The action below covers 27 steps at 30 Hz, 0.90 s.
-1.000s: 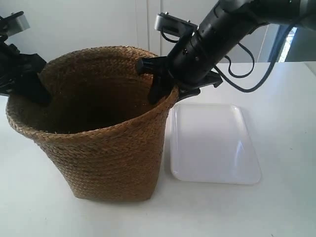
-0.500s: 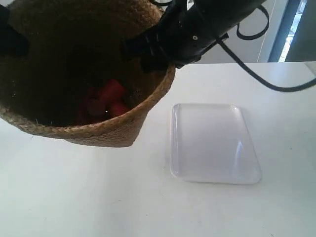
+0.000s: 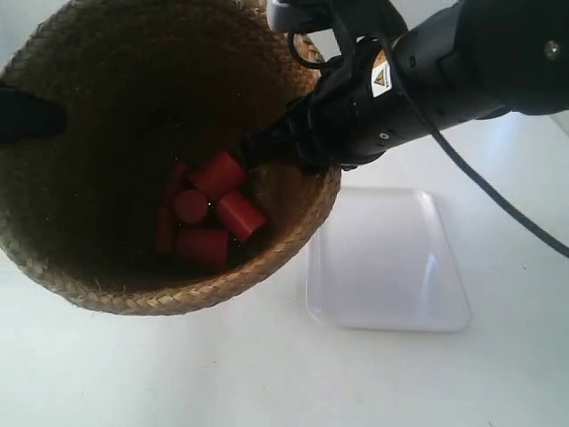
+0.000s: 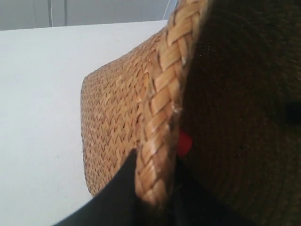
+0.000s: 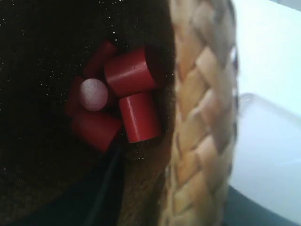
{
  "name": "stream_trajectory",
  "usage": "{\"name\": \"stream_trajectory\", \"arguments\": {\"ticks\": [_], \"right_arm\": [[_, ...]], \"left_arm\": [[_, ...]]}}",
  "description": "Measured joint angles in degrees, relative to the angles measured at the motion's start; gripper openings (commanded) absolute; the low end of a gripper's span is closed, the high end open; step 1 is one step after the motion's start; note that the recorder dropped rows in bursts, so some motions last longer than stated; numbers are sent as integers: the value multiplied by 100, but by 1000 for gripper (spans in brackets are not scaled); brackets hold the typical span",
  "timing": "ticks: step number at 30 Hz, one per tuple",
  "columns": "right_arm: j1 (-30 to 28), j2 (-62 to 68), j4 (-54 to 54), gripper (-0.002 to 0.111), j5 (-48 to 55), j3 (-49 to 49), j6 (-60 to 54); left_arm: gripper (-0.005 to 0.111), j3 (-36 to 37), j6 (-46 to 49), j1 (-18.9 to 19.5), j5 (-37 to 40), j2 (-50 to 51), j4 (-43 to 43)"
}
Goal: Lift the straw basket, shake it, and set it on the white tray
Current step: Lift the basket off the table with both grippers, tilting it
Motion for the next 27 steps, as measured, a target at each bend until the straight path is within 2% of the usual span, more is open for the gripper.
{"name": "stream_trajectory", "arguments": {"ticks": [6,10,14,27], "right_arm": [[0,0,136,0,-87,10,129],[0,9,-7,0,152,70,158],[0,-4,-18,0,281,108,179],[0,-61,-7,0,-191,407,192]], "left_arm": [[0,12,136,-35,-157,70,-241],[0,12,246,-319,-199,275,-264],[0,12,246,-341,-153,275,-161],[0,12,224,-352,-196,217,204]]}}
